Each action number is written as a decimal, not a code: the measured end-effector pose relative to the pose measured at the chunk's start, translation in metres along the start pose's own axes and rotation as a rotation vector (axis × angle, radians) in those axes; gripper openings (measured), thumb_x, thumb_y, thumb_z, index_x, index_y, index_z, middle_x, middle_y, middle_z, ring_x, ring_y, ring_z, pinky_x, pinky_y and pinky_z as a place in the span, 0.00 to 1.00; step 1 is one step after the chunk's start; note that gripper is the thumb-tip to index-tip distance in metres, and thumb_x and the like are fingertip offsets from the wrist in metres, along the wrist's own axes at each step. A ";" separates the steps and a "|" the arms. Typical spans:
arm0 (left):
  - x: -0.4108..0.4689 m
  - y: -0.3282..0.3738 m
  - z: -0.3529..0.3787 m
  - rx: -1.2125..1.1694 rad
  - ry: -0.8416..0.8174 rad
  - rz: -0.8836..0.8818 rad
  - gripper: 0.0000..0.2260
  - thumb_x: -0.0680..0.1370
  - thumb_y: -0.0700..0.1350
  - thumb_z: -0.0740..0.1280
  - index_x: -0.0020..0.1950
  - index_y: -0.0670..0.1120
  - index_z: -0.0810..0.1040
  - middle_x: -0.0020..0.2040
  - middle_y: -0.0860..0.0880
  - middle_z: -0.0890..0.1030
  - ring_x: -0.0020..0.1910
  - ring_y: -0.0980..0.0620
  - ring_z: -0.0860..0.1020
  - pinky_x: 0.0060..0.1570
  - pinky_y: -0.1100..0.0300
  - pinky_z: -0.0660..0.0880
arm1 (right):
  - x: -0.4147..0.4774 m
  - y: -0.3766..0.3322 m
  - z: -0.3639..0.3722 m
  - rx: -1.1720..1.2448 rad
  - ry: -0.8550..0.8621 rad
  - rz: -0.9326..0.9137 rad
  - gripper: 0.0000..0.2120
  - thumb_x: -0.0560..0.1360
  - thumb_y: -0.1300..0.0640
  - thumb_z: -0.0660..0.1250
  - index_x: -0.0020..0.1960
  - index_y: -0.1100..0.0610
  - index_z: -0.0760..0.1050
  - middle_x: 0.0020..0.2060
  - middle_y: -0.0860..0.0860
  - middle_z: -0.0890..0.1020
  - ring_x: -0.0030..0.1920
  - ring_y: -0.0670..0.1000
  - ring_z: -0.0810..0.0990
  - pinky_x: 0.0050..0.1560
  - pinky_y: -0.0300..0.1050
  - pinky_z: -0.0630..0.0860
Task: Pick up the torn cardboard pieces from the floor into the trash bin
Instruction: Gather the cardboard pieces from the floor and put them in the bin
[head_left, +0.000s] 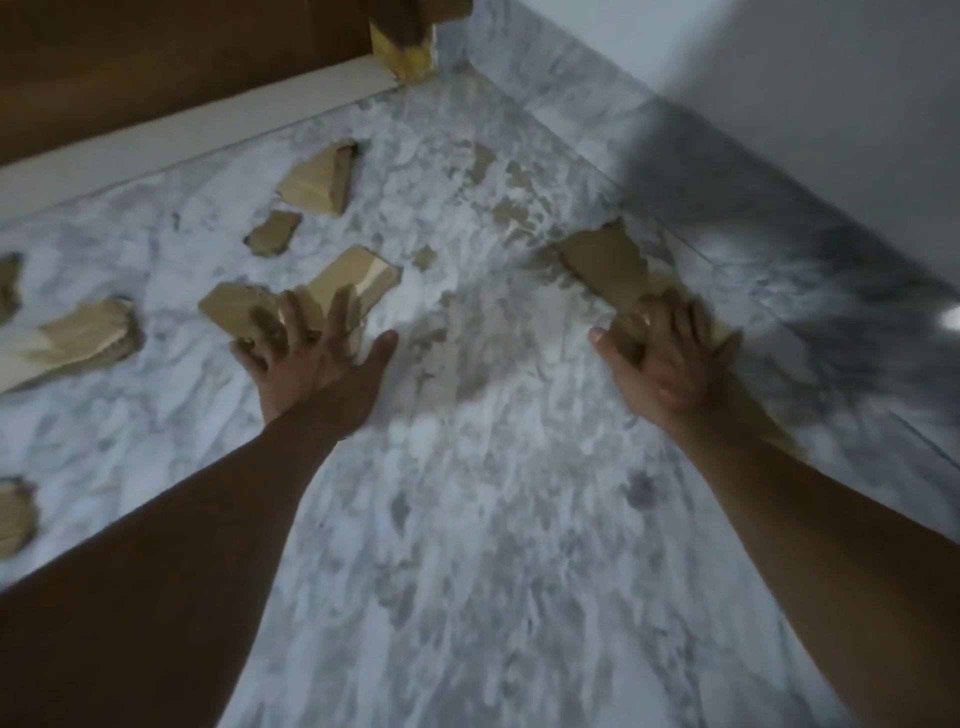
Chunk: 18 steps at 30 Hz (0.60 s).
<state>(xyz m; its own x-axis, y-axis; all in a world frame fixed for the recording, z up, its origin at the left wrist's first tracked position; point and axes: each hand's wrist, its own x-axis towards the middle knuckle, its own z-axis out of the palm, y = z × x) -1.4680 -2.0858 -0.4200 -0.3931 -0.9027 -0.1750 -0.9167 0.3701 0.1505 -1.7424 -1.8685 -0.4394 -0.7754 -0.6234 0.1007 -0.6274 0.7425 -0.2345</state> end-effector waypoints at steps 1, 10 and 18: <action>-0.004 0.000 0.001 0.003 0.015 0.017 0.36 0.75 0.77 0.42 0.81 0.66 0.47 0.84 0.46 0.45 0.81 0.35 0.42 0.77 0.35 0.40 | -0.002 -0.012 0.001 0.014 0.013 -0.057 0.33 0.73 0.26 0.55 0.66 0.48 0.70 0.70 0.52 0.73 0.75 0.58 0.66 0.71 0.78 0.52; -0.070 -0.016 0.008 0.039 0.248 0.082 0.24 0.77 0.68 0.58 0.65 0.55 0.74 0.62 0.42 0.74 0.60 0.38 0.70 0.61 0.40 0.64 | -0.048 -0.108 0.016 0.111 0.219 -0.396 0.20 0.74 0.41 0.70 0.61 0.51 0.78 0.53 0.52 0.81 0.55 0.59 0.77 0.52 0.55 0.68; -0.033 -0.054 -0.001 -0.095 0.270 -0.155 0.28 0.75 0.56 0.57 0.76 0.54 0.65 0.74 0.38 0.68 0.71 0.36 0.66 0.72 0.40 0.60 | -0.024 -0.214 0.048 0.156 0.074 -0.531 0.18 0.77 0.40 0.61 0.57 0.47 0.81 0.60 0.51 0.81 0.64 0.59 0.78 0.67 0.66 0.67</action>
<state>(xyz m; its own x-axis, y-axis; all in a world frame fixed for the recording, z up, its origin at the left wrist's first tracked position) -1.4055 -2.0760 -0.4214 -0.2049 -0.9769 0.0598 -0.9483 0.2133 0.2350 -1.5861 -2.0241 -0.4384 -0.3623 -0.8790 0.3100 -0.9196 0.2829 -0.2725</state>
